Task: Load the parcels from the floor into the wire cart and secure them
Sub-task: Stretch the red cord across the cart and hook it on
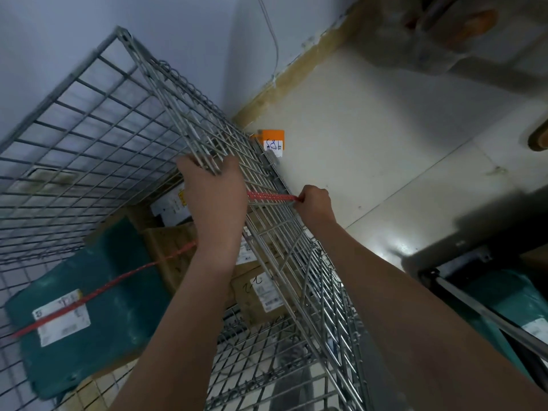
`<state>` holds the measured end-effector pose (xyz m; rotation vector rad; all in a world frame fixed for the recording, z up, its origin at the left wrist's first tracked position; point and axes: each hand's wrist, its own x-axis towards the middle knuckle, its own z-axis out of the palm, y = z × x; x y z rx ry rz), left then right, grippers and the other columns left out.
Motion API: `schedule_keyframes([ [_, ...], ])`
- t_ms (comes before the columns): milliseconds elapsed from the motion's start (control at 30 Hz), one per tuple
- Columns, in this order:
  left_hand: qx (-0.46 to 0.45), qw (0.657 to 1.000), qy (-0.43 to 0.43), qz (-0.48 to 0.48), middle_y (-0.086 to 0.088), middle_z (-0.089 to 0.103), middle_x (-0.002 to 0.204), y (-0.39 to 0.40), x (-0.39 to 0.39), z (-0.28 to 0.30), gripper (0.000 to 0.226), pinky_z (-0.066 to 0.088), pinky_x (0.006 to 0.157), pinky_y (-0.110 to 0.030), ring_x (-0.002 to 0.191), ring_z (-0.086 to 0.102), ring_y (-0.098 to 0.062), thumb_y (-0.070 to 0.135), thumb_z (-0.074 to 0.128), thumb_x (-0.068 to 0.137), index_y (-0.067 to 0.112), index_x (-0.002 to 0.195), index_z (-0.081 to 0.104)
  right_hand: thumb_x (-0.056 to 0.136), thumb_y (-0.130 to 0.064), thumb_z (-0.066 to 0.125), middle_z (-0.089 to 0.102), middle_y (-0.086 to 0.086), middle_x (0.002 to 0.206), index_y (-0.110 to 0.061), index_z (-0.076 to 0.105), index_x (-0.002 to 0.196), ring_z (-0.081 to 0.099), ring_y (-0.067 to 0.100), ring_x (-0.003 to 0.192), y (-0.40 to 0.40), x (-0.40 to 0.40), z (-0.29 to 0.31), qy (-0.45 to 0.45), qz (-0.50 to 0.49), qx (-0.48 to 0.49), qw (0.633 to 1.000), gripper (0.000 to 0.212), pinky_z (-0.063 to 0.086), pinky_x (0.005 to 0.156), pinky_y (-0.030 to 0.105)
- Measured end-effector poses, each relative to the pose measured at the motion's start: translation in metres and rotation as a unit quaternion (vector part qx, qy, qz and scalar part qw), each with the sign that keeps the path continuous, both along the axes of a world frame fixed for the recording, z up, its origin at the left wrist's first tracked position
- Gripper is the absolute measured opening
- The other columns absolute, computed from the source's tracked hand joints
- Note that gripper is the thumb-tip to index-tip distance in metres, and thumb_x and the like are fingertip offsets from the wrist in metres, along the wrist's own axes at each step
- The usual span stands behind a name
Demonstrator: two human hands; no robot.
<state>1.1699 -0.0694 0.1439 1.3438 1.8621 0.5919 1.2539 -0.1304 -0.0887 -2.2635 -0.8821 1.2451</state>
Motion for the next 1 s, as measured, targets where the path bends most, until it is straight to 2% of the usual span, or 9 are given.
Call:
schedule_keyframes([
  [67, 0.050, 0.995, 0.072, -0.047, -0.011, 0.059, 0.108, -0.001, 0.003, 0.002, 0.045, 0.047, 0.059, -0.021, 0.077, 0.058, -0.016, 0.016, 0.058, 0.093, 0.014, 0.132, 0.034, 0.090, -0.010, 0.068, 0.061, 0.012, 0.080, 0.001, 0.064, 0.090, 0.055, 0.023, 0.065, 0.000, 0.001, -0.001, 0.005, -0.016, -0.004, 1.000, 0.011, 0.054, 0.062, 0.039],
  [133, 0.057, 0.986, 0.137, -0.072, -0.020, 0.049, 0.134, -0.001, 0.008, 0.005, 0.066, 0.038, 0.060, -0.017, 0.088, 0.052, -0.019, 0.014, 0.060, 0.093, 0.011, 0.147, 0.022, 0.090, -0.007, 0.065, 0.061, 0.011, 0.081, 0.000, 0.064, 0.090, 0.056, 0.023, 0.065, -0.001, 0.001, -0.003, 0.012, -0.028, -0.004, 1.000, 0.008, 0.054, 0.063, 0.037],
  [200, 0.037, 0.980, 0.178, -0.082, -0.019, 0.034, 0.151, 0.000, 0.011, 0.004, 0.081, 0.033, 0.071, -0.013, 0.105, 0.053, -0.023, 0.017, 0.062, 0.095, 0.008, 0.155, 0.010, 0.089, -0.006, 0.066, 0.061, 0.010, 0.080, -0.002, 0.064, 0.089, 0.056, 0.021, 0.064, -0.004, 0.001, -0.005, 0.022, -0.037, -0.004, 0.999, 0.004, 0.053, 0.061, 0.035],
  [367, 0.112, 0.943, 0.277, -0.147, -0.020, 0.020, 0.152, 0.003, 0.010, 0.001, 0.100, 0.045, 0.084, -0.027, 0.125, 0.047, -0.034, 0.020, 0.070, 0.086, 0.007, 0.158, 0.002, 0.086, -0.006, 0.068, 0.064, 0.008, 0.076, -0.007, 0.065, 0.090, 0.057, 0.022, 0.061, -0.008, -0.003, -0.008, 0.038, -0.052, 0.015, 0.998, 0.005, 0.053, 0.059, 0.033],
  [467, 0.152, 0.929, 0.298, -0.160, -0.021, 0.020, 0.153, 0.009, 0.011, 0.000, 0.098, 0.054, 0.090, -0.041, 0.129, 0.041, -0.034, 0.021, 0.069, 0.085, 0.009, 0.158, 0.005, 0.088, -0.003, 0.064, 0.062, 0.007, 0.074, -0.006, 0.066, 0.092, 0.054, 0.019, 0.057, -0.006, -0.006, -0.007, 0.042, -0.048, 0.026, 0.998, 0.005, 0.045, 0.051, 0.025],
  [567, 0.138, 0.912, 0.334, -0.193, -0.027, 0.011, 0.157, 0.015, 0.009, -0.005, 0.092, 0.050, 0.100, -0.049, 0.142, 0.027, -0.041, 0.023, 0.066, 0.088, 0.011, 0.158, 0.010, 0.087, -0.002, 0.065, 0.060, 0.005, 0.071, -0.005, 0.068, 0.092, 0.051, 0.014, 0.054, -0.004, -0.008, -0.008, 0.040, -0.036, 0.033, 0.998, 0.006, 0.037, 0.046, 0.020],
  [733, 0.148, 0.873, 0.390, -0.253, -0.026, -0.010, 0.163, 0.017, 0.011, -0.011, 0.084, 0.040, 0.110, -0.055, 0.151, -0.004, -0.043, 0.022, 0.063, 0.092, 0.016, 0.159, 0.014, 0.089, -0.005, 0.066, 0.069, 0.015, 0.083, -0.002, 0.073, 0.095, 0.057, 0.022, 0.064, -0.004, -0.008, -0.018, 0.032, -0.015, 0.028, 0.999, 0.009, 0.050, 0.060, 0.031],
  [867, 0.172, 0.847, 0.405, -0.297, -0.021, 0.000, 0.165, 0.017, 0.010, -0.012, 0.055, 0.023, 0.119, -0.057, 0.152, -0.002, -0.041, 0.016, 0.054, 0.093, 0.020, 0.147, 0.046, 0.088, -0.002, 0.065, 0.070, 0.016, 0.085, -0.002, 0.074, 0.096, 0.055, 0.021, 0.068, -0.004, -0.011, -0.025, 0.024, 0.015, 0.036, 0.999, 0.012, 0.040, 0.061, 0.025],
  [1000, 0.191, 0.860, 0.376, -0.289, -0.017, 0.012, 0.165, 0.016, 0.011, -0.008, 0.042, 0.014, 0.123, -0.055, 0.153, 0.007, -0.035, 0.019, 0.049, 0.092, 0.022, 0.132, 0.062, 0.089, -0.005, 0.066, 0.070, 0.015, 0.085, -0.003, 0.073, 0.093, 0.057, 0.021, 0.069, 0.000, -0.015, -0.029, 0.014, 0.024, 0.028, 0.999, 0.009, 0.039, 0.061, 0.026],
])
